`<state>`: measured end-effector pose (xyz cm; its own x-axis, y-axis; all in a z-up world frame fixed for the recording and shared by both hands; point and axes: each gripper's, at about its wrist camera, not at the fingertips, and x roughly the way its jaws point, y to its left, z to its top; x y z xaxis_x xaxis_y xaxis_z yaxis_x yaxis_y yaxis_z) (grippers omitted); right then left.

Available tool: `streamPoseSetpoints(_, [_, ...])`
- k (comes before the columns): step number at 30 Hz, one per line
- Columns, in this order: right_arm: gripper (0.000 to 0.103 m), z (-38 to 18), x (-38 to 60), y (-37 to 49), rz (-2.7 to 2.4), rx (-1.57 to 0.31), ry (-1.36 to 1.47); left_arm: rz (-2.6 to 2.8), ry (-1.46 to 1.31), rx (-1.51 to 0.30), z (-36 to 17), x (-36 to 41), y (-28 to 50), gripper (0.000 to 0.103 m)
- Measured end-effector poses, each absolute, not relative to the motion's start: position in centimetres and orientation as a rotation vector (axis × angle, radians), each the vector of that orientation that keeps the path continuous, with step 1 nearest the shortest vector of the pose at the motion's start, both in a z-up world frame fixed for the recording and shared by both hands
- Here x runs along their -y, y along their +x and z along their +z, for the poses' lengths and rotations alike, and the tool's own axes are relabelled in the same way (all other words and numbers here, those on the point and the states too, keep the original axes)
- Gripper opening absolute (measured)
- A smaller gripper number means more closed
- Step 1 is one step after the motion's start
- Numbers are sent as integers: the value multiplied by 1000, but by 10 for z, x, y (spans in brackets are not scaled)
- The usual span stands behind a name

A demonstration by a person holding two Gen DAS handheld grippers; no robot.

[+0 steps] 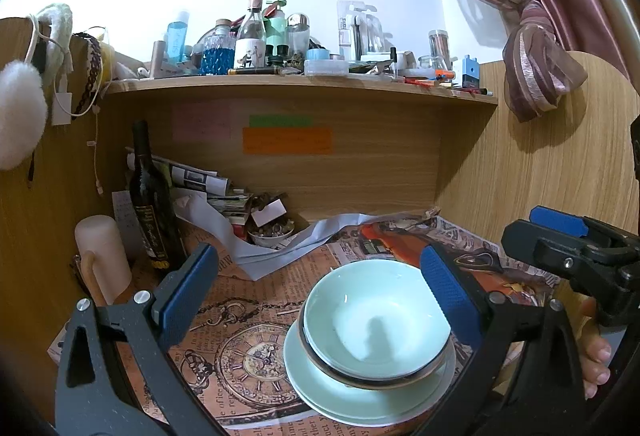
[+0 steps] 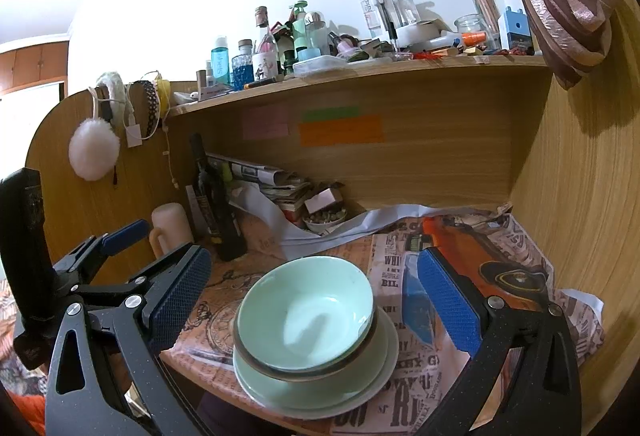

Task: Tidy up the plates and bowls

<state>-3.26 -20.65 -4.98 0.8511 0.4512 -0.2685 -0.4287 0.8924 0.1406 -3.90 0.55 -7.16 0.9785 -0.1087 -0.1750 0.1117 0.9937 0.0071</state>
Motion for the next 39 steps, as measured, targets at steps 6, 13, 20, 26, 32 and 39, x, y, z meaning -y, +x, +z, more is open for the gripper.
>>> streamPoseSetpoints(6, [103, -51, 207, -31, 471, -307, 80, -113, 18, -180, -72, -5, -38, 103])
streamPoseSetpoints(13, [103, -51, 208, -30, 477, -308, 83, -116, 18, -184, -73, -5, -36, 103])
streamPoseSetpoints(20, [103, -51, 207, -31, 475, -307, 82, -119, 18, -184, -73, -3, -36, 103])
streamPoseSetpoints(26, [103, -51, 208, -30, 476, -306, 82, -120, 16, -185, -73, -2, -36, 103])
streamPoseSetpoints(32, [103, -51, 207, -32, 474, -301, 79, -130, 7, -186, -71, -1, -37, 103])
streamPoseSetpoints(39, [103, -51, 208, -32, 474, -301, 80, -124, -16, -198, -71, 0, -33, 103])
